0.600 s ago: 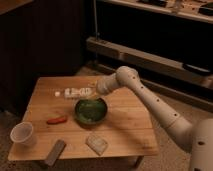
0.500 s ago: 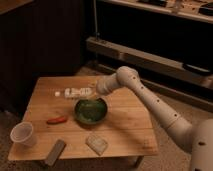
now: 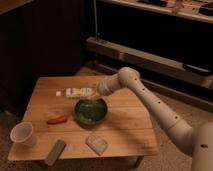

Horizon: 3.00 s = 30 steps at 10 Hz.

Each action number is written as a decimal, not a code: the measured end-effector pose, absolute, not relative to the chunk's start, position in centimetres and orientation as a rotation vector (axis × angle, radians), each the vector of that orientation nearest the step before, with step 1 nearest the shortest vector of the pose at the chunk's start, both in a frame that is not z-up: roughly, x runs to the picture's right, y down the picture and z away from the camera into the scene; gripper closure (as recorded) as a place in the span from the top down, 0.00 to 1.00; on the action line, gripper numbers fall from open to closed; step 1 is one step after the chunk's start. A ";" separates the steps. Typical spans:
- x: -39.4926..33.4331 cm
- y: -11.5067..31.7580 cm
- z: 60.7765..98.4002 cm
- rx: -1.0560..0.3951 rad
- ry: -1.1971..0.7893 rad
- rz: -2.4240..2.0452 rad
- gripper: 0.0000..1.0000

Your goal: Place the bottle in the ceramic bowl

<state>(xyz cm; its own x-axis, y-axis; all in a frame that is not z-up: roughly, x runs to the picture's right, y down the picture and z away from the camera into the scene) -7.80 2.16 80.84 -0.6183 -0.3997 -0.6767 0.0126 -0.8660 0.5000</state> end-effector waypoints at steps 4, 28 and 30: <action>-7.4 2.2 80.9 1.238 -0.660 -2.535 0.05; -4.7 2.1 81.0 1.292 -0.537 -2.496 0.22; -4.8 2.1 81.0 1.296 -0.530 -2.497 0.36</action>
<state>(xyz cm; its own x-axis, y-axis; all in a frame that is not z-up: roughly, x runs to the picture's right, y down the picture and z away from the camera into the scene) -4.76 2.07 80.99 -0.5593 -0.4049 -0.7233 0.0760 -0.8940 0.4417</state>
